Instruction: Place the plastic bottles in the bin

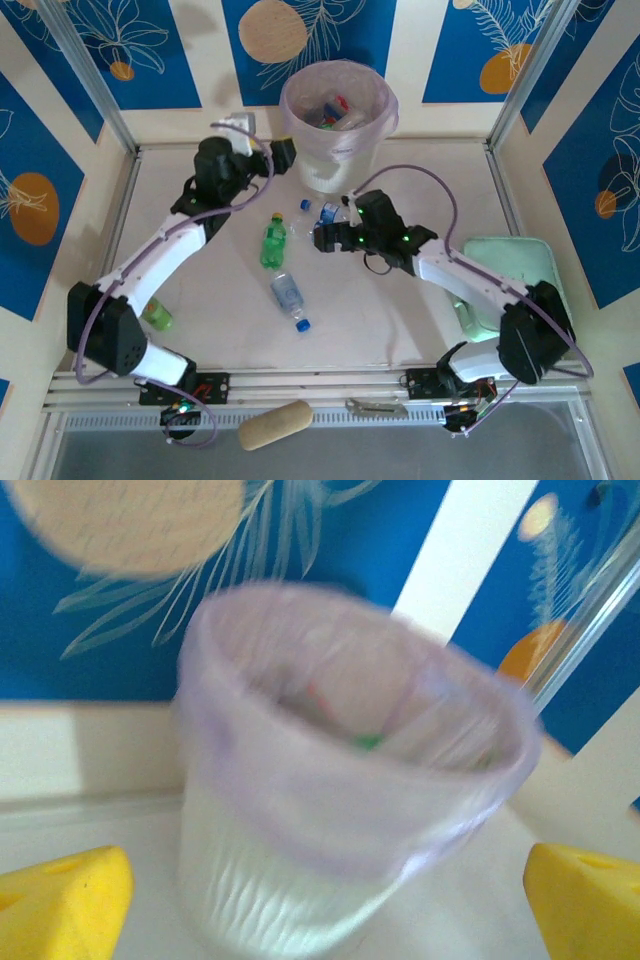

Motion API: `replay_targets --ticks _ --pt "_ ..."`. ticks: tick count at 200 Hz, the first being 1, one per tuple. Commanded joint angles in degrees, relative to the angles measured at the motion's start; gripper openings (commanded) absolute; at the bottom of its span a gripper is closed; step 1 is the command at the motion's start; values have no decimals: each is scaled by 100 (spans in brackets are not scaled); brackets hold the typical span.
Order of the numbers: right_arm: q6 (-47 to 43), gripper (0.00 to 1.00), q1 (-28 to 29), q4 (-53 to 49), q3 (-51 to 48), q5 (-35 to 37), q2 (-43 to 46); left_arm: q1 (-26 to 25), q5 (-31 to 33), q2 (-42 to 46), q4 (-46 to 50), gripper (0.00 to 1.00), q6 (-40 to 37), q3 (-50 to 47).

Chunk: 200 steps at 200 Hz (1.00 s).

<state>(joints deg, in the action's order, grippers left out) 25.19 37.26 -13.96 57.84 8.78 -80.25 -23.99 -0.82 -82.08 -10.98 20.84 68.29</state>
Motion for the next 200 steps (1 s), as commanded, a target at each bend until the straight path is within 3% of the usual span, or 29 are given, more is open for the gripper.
replay_targets --ticks 1,59,99,200 --pt "-855 99 62 -835 655 -69 -575 188 497 542 -145 100 169 -945" --pt "-1734 99 63 -1880 2276 -222 -2164 560 1130 1762 607 100 154 -2686" --pt "-2254 96 70 -2490 3307 -116 -3153 719 1180 2004 382 100 868 -3501" --pt "-3095 94 245 -3047 4372 973 -4421 786 830 1624 1 100 1334 -3772"
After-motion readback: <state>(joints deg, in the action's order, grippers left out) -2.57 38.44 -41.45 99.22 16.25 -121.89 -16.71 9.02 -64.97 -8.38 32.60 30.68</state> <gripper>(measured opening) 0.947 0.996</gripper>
